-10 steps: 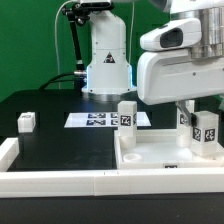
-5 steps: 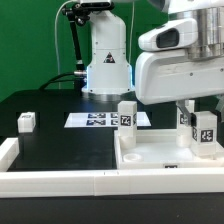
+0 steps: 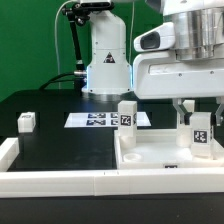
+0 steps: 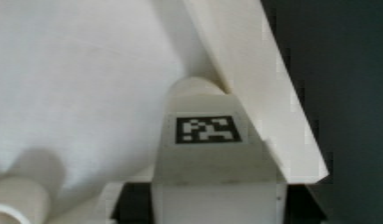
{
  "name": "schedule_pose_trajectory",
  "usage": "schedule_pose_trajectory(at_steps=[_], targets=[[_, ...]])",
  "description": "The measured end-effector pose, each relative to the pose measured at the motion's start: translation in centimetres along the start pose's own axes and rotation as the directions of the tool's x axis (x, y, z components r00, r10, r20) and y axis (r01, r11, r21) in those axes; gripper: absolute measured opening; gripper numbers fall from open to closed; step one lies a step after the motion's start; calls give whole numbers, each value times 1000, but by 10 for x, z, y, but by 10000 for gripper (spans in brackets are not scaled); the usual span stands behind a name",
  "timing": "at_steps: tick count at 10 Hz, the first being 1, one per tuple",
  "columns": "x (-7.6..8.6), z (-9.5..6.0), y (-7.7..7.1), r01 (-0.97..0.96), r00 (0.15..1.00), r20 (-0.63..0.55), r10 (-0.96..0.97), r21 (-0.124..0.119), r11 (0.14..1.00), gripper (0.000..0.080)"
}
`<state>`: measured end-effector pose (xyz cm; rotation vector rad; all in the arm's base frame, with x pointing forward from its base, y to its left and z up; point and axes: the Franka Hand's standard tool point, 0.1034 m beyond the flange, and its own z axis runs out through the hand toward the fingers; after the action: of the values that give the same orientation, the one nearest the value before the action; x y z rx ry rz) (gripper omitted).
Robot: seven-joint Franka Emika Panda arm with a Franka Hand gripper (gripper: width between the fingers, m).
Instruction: Assemble square table
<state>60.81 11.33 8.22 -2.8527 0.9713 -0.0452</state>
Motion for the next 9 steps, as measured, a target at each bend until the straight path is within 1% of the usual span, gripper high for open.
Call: schedule_pose_trajectory(at_steps=[2,3,6,7,8,9], targets=[[-2,1,-1,-210,978,-1,210,-3,978,292],[-3,1,-2,-321,947,-4,321,-4,947,292],[-3,1,-2,-459,888,0,459,-3,888,292],[-3,1,-2,-421,907,0,421,-3,907,292],[-1,0,-2,-349,937,-1,349,0,937,457],[0,-2,-3,-319,948,0,319,0,948,596]])
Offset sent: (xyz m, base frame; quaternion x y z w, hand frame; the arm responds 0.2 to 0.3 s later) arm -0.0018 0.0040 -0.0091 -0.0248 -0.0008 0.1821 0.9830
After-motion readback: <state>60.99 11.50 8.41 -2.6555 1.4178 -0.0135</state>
